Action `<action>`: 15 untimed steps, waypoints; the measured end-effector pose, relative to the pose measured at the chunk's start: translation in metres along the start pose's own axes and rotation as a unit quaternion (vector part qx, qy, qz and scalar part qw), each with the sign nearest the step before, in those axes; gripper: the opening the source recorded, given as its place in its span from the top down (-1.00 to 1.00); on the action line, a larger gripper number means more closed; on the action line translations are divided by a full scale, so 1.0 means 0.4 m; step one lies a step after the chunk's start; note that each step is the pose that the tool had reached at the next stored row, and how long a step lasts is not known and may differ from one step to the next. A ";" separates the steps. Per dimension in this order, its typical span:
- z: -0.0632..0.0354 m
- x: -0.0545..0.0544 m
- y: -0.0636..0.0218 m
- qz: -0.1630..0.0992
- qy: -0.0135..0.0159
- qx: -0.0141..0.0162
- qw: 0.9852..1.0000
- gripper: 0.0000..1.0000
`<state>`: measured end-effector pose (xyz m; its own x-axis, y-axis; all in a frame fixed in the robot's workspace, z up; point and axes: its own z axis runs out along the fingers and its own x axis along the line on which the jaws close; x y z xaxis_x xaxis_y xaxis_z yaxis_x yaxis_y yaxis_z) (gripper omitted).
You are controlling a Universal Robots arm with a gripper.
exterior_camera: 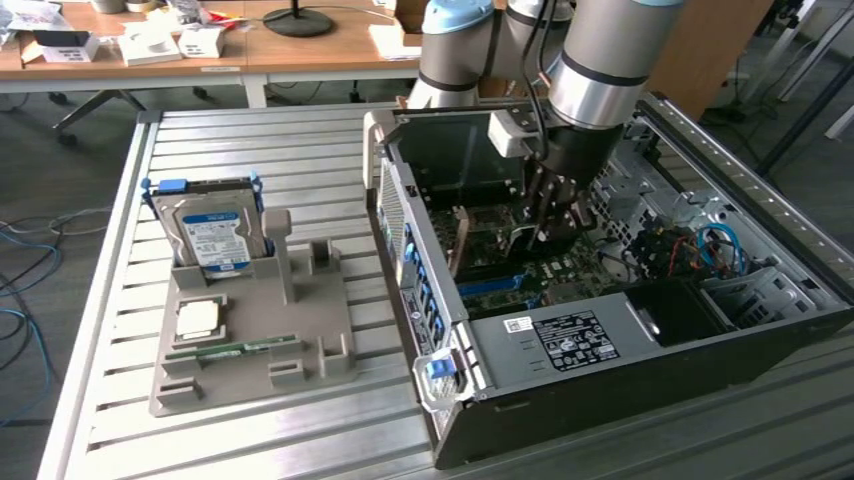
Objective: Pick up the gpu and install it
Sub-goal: 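Insert the gpu into the slot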
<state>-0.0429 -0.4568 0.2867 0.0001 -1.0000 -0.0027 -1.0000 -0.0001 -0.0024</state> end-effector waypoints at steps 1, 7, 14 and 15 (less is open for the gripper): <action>0.000 0.000 0.000 0.000 0.000 0.000 1.000 0.47; 0.002 0.000 0.011 0.000 0.000 0.000 1.000 0.47; 0.025 0.000 0.017 0.000 0.000 0.000 1.000 0.47; 0.025 0.000 0.017 0.000 0.000 0.000 1.000 0.47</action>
<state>-0.0498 -0.4568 0.2766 0.0001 -1.0000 -0.0023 -1.0000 -0.0001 -0.0024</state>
